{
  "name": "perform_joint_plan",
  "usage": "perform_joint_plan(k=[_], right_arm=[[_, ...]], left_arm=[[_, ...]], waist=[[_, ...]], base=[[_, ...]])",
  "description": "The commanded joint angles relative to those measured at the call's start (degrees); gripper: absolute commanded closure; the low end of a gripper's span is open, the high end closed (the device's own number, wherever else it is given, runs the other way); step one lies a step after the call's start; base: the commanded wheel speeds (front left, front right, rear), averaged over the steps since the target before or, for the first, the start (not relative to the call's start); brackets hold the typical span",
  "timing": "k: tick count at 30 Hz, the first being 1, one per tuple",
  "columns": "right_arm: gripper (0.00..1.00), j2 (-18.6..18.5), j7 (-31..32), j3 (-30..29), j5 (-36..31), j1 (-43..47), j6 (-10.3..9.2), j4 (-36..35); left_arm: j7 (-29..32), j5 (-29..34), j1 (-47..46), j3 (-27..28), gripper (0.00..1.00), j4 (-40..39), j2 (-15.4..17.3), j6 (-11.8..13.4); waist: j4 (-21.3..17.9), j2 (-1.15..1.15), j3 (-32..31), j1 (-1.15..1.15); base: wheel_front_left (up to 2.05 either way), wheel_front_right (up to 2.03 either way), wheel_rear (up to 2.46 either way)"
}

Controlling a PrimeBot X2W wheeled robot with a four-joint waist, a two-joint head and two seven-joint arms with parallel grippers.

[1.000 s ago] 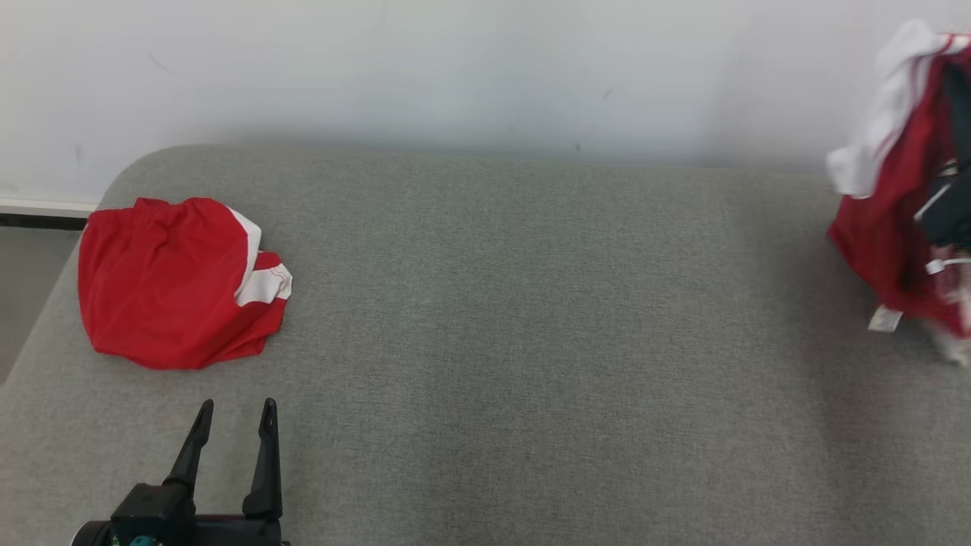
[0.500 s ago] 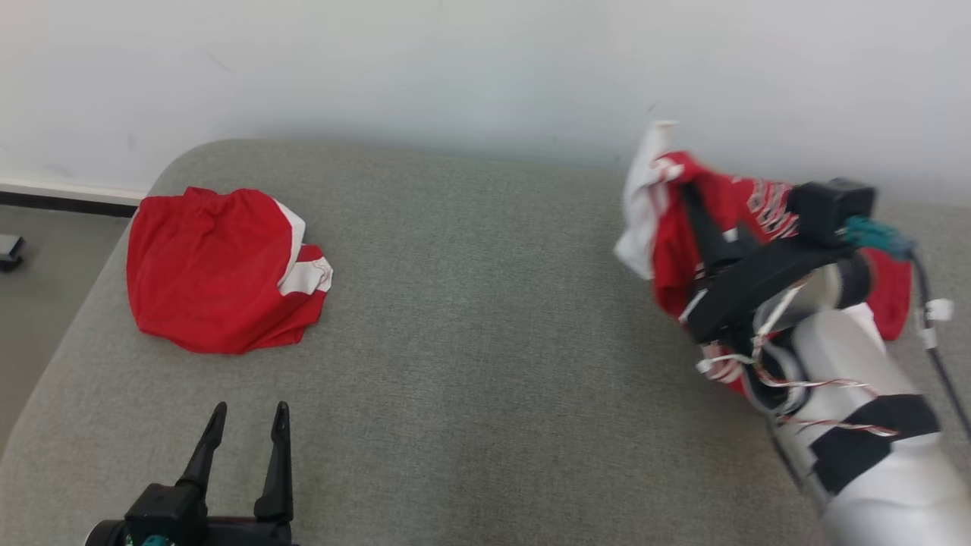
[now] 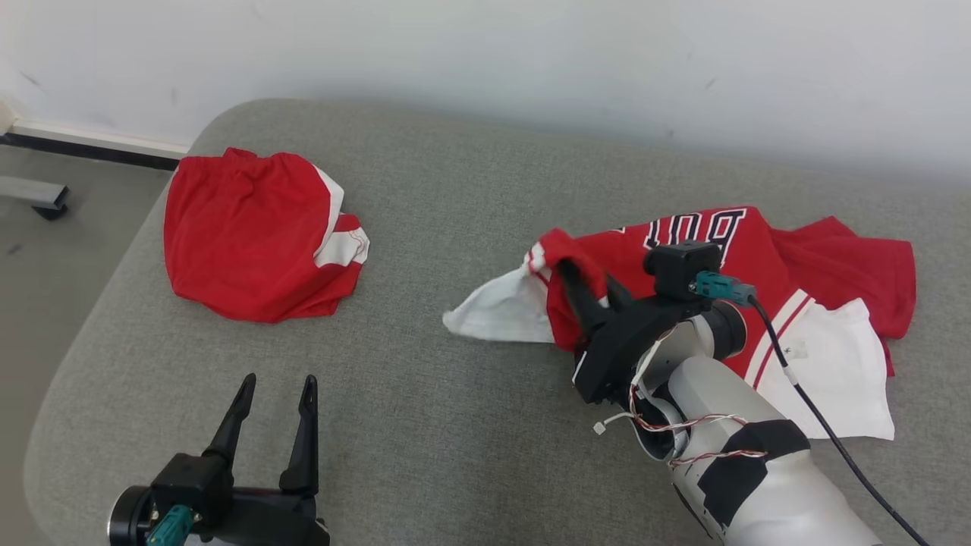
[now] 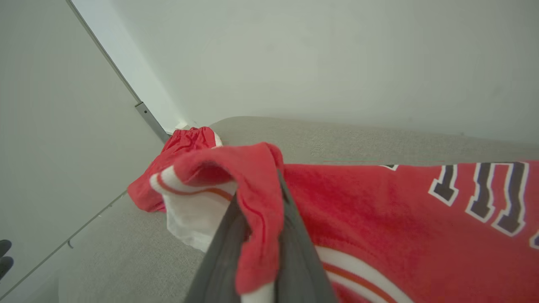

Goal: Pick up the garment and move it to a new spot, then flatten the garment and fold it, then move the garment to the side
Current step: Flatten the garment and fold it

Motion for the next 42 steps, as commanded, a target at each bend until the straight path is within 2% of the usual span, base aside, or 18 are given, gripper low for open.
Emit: perform_joint_plan(k=[1, 6, 14, 21, 25, 30, 33, 42], right_arm=[[0.0, 0.2, -0.6, 0.6, 0.3, -0.8, -0.13, 1.2], [0.0, 0.2, -2.8, 3.1, 1.0, -1.1, -0.13, 3.9], [0.0, -5.2, -5.9, 5.7, 2.7, 2.0, -0.13, 1.5], [0.0, -11.2, -8.5, -0.3, 0.9, 6.9, -0.13, -4.4], [0.0, -13.1, -8.6, -8.0, -2.8, 11.8, -0.13, -11.3], [0.0, -12.0, -8.6, -17.7, -8.2, 20.8, -0.13, -22.3], [0.0, -10.6, -8.6, -21.6, -11.3, 26.4, -0.13, -28.2], [0.0, -6.0, -8.6, -27.2, -16.9, 37.9, -0.13, -39.4]], left_arm=[[-0.2, -0.2, -0.9, -0.1, 0.0, 0.1, -0.2, 0.1], [-0.2, -0.1, -0.4, 0.6, 0.0, 0.3, 0.1, 0.1], [-0.2, 0.5, 1.6, 1.8, 0.0, 0.0, 0.1, 0.1], [-0.2, 1.4, 3.6, 3.9, 0.0, -1.4, 0.4, 0.3], [-0.2, 1.8, 4.9, 4.9, 0.0, -2.6, 0.4, 0.5], [-0.2, 2.2, 5.6, 6.3, 0.0, -3.2, 0.6, 0.6], [-0.2, 2.3, 6.0, 7.2, 0.0, -3.5, 0.9, 0.6], [-0.2, 3.7, 6.6, 8.2, 0.0, -4.2, 1.2, 0.9]], waist=[[0.4, 0.0, 0.4, 0.0], [-1.4, 0.0, -0.4, 0.0], [-4.6, 0.0, -2.3, 0.0], [-8.2, 0.0, -3.5, 0.0], [-10.2, 0.0, -3.6, 0.0], [-12.3, 0.0, -3.5, 0.0], [-13.3, 0.0, -3.7, 0.0], [-14.2, 0.0, -4.1, 0.0]], base=[[0.0, 0.0, 0.0], [0.0, 0.0, 0.0], [0.0, 0.0, 0.0], [0.0, 0.0, 0.0], [0.0, 0.0, 0.0], [0.0, 0.0, 0.0], [0.0, 0.0, 0.0], [0.0, 0.0, 0.0]])
